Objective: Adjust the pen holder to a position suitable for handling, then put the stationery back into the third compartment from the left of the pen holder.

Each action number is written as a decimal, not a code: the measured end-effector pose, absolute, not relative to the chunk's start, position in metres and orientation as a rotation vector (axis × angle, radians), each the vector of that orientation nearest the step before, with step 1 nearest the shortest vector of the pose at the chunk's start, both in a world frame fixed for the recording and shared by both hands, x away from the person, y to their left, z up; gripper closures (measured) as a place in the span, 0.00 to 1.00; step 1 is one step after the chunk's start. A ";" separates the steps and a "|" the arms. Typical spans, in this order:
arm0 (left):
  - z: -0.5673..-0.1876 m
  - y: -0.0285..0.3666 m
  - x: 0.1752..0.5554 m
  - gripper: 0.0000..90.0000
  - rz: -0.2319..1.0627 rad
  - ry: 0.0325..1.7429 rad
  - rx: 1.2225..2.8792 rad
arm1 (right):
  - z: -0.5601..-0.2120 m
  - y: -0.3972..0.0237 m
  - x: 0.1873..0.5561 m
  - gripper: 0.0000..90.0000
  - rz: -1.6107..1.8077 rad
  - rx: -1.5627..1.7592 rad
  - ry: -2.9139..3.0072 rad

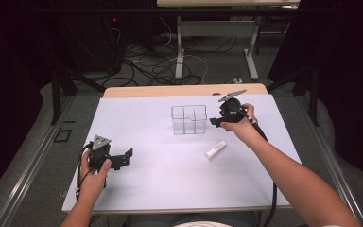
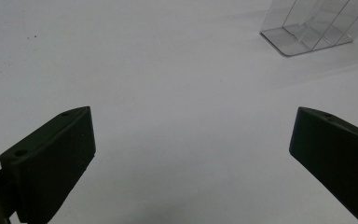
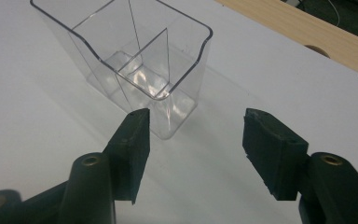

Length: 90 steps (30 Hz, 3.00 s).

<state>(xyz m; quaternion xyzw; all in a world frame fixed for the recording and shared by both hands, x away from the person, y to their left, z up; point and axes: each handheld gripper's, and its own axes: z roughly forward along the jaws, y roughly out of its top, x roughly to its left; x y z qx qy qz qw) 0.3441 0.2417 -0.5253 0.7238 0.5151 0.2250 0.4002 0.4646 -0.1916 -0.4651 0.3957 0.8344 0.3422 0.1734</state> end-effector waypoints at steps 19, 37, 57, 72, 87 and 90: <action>-0.526 0.242 0.343 0.00 0.574 1.302 1.837 | -0.463 -0.190 0.449 0.26 0.945 0.950 2.548; -0.526 0.243 0.342 0.00 0.582 1.306 1.831 | -0.466 -0.186 0.425 0.12 0.839 0.555 2.573; -0.527 0.242 0.342 0.00 0.580 1.303 1.855 | -0.493 -0.190 0.383 0.17 0.578 -0.009 2.358; -0.527 0.241 0.342 0.00 0.583 1.298 1.866 | -0.514 -0.194 0.370 0.33 0.511 -0.279 2.321; -0.527 0.241 0.341 0.00 0.585 1.303 1.860 | -0.526 -0.190 0.366 0.39 0.455 -0.445 2.298; -0.528 0.241 0.341 0.00 0.576 1.308 1.857 | -0.529 -0.189 0.366 0.38 0.445 -0.466 2.292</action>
